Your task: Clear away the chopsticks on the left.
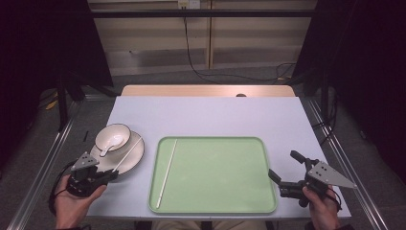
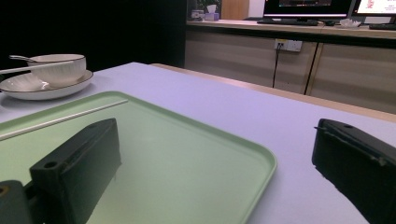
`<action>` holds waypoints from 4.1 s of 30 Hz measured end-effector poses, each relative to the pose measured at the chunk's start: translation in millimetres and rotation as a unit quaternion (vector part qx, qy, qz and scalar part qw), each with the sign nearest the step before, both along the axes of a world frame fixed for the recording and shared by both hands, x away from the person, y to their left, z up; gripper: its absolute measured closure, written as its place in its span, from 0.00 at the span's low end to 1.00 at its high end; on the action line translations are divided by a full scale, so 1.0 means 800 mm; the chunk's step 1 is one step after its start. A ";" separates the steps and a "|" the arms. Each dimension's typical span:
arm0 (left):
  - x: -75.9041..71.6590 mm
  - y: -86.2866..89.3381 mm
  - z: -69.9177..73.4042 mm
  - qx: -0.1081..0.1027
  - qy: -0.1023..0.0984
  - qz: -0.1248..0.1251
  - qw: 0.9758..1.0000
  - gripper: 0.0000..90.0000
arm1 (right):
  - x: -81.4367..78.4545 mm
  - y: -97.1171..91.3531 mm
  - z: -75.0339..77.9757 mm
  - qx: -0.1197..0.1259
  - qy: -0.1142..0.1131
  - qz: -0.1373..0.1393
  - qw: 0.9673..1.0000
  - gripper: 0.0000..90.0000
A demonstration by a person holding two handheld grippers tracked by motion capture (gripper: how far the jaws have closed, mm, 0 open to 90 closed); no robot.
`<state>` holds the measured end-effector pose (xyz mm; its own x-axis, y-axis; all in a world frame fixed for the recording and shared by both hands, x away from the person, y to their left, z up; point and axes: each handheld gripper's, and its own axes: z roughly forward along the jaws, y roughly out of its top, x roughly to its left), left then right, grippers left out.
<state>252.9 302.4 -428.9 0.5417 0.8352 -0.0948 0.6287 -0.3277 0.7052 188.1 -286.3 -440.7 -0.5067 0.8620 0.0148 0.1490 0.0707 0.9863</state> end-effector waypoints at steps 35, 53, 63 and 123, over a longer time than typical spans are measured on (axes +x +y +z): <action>0.026 -0.111 0.002 -0.025 0.002 0.018 1.000 0.94 | 0.000 0.000 0.000 0.000 0.001 0.004 1.000 0.01; 0.041 -0.152 -0.003 -0.047 0.012 0.049 0.998 0.94 | 0.000 0.000 0.001 0.002 -0.002 0.002 1.000 0.01; 0.031 -0.181 -0.026 -0.054 0.016 0.059 0.997 0.94 | 0.000 0.000 0.001 0.001 -0.001 0.009 1.000 0.01; 0.025 -0.225 -0.046 -0.032 0.071 0.136 0.988 0.92 | 0.000 0.001 0.000 0.002 0.001 0.010 1.000 0.01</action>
